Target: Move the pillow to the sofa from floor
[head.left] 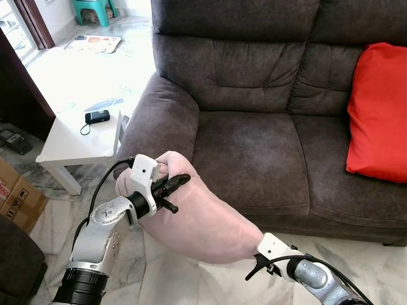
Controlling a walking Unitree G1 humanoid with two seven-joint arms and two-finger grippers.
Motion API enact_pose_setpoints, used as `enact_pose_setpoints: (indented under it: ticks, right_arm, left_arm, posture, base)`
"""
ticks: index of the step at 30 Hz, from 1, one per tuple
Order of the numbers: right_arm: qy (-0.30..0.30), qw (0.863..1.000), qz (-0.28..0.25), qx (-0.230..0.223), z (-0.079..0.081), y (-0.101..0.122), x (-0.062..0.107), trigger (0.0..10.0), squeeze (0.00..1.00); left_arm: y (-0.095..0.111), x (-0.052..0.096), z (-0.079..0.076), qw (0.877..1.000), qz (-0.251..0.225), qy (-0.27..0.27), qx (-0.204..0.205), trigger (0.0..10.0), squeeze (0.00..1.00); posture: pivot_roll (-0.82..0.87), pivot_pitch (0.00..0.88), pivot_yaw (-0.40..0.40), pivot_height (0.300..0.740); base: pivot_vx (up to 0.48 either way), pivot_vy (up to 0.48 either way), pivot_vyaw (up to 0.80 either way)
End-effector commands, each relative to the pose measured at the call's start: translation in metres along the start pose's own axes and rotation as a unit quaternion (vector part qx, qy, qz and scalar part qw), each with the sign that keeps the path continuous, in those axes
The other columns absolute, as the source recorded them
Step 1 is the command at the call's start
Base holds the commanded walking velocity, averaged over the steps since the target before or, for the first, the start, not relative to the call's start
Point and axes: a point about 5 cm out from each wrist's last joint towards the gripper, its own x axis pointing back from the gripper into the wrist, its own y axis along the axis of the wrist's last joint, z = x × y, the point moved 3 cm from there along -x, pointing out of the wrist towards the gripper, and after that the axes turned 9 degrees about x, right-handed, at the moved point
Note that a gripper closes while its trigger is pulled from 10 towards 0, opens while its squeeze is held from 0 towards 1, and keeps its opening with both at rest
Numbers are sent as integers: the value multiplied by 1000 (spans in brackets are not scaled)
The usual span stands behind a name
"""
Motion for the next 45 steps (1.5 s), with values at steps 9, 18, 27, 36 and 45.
enact_pose_setpoints:
  ticks: [9,18,27,36,45]
  right_arm:
    - [-21,999,-42,-3,-15,16,0,0,0]
    - [-160,961,-136,-179,-60,38,11,0,0]
    - [-212,922,-201,-256,-67,56,22,10000,0]
    - [-312,842,-238,-370,-91,69,30,10000,0]
    - [-317,832,-251,-379,-96,84,30,10000,0]
  left_arm:
    - [-10,-1,-5,998,25,-6,-53,10000,0]
    - [-31,8,28,988,17,142,-54,10000,0]
    - [-38,14,41,974,-27,225,-28,10000,0]
    - [-23,17,50,959,-86,269,-37,10000,0]
    - [-24,12,48,958,-94,268,-44,10000,0]
  posture:
    - [62,110,-24,740]
    - [54,108,-24,740]
    - [44,102,-26,740]
    - [43,94,-23,740]
    - [41,72,-19,740]
  base:
    - [0,0,0]
    - [0,0,0]
    - [0,0,0]
    - [0,0,0]
    - [0,0,-171]
